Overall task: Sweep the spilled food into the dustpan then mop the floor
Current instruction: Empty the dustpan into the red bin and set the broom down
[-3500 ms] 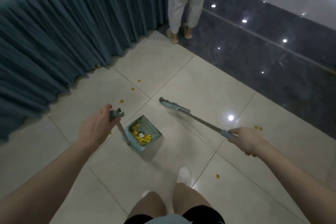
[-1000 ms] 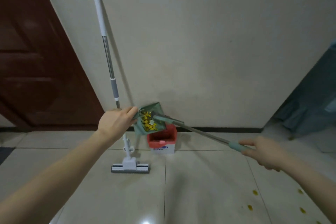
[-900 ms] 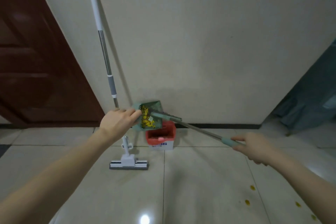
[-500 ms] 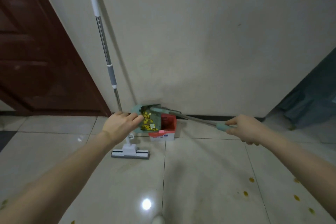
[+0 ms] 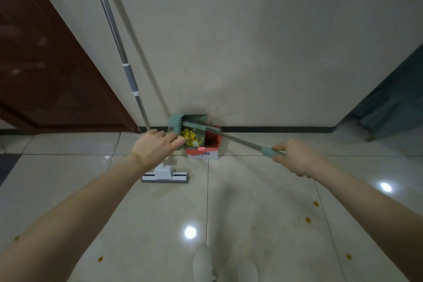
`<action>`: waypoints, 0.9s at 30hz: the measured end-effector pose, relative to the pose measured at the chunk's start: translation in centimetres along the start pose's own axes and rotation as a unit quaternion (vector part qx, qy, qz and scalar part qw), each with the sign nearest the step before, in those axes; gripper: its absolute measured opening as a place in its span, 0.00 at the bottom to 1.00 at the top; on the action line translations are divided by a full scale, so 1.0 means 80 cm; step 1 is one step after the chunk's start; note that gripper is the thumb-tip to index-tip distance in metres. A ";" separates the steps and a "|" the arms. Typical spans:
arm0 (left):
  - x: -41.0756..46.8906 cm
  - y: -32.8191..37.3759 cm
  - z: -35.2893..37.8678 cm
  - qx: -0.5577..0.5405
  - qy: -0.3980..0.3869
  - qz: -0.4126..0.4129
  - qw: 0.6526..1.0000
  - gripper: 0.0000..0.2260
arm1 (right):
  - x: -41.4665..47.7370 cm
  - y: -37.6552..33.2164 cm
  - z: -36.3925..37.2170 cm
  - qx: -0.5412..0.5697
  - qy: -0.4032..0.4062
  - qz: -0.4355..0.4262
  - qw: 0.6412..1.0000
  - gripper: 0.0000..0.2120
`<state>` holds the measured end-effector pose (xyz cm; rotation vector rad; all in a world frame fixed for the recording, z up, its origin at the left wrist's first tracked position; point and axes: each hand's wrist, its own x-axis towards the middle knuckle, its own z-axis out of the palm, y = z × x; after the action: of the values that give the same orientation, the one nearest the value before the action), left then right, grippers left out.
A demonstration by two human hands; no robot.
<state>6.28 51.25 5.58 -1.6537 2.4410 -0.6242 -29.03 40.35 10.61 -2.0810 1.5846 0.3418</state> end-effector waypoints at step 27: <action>0.072 -0.026 -0.032 0.055 -0.016 0.075 0.996 0.27 | -0.005 0.068 -0.011 -0.147 0.067 -0.055 0.985 0.13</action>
<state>4.97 46.04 9.42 -1.4146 2.4316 -0.6899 -34.40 39.14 10.31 -2.4512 1.5648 0.4277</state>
